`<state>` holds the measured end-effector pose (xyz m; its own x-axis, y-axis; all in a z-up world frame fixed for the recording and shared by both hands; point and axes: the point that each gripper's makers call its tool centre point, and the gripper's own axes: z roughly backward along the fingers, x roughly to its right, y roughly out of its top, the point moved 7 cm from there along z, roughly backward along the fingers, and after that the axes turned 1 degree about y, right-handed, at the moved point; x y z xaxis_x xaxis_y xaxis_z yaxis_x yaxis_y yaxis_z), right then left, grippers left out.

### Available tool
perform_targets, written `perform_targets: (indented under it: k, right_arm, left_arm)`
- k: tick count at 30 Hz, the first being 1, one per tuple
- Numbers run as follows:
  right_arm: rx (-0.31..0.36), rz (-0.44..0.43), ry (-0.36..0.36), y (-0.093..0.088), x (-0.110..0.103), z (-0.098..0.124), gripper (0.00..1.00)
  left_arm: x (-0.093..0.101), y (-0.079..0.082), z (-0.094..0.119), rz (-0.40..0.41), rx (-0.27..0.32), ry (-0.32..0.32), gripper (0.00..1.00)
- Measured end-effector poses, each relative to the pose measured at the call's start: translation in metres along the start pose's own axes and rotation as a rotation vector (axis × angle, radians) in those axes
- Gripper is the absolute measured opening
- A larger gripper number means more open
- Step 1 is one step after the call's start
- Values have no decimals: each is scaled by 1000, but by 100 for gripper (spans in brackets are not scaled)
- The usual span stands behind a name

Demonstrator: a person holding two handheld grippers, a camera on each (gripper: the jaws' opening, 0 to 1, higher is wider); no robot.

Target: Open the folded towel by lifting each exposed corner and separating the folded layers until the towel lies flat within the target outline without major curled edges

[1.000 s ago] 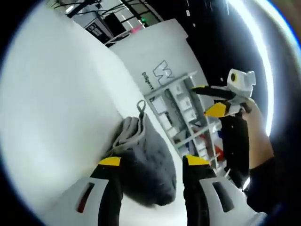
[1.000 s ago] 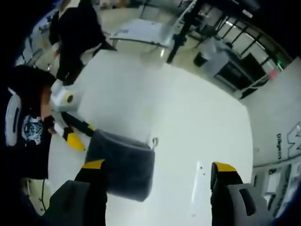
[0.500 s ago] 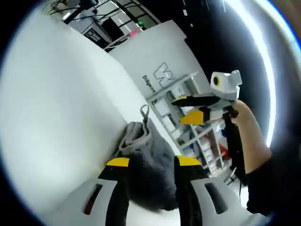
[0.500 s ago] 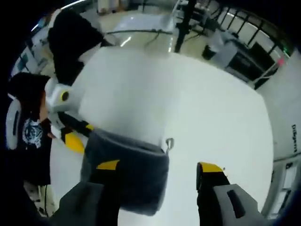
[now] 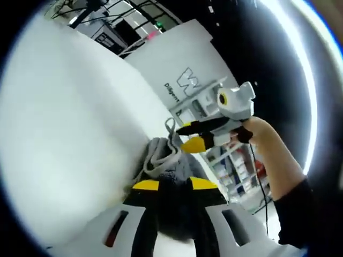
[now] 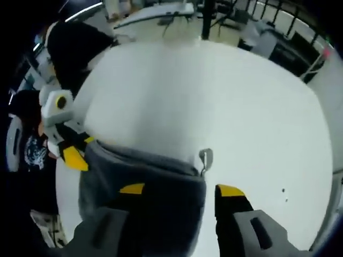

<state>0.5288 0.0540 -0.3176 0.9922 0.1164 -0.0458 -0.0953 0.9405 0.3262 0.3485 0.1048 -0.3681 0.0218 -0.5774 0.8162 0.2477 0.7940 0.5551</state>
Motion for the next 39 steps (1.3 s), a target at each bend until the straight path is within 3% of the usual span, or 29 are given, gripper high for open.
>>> perform_targets:
  k: [5,16,27,30,39]
  right_arm:
    - [-25,23,24,-1,-4,-10,41]
    - [-59,74,41,3,-5,-17,33]
    - [-44,111,15,7,-3,-3,20]
    - [-35,116,15,8,-4,3,1]
    - [-18,137,-9,8,-9,13,1]
  left_arm:
    - [1,0,-2,20,-13,-27,9]
    - [11,-1,-2,33,-27,-102,6]
    - [16,-1,-2,59,-26,-153,4]
    - [21,2,-2,37,-18,-166,4]
    - [29,6,-2,-8,-9,-188,3]
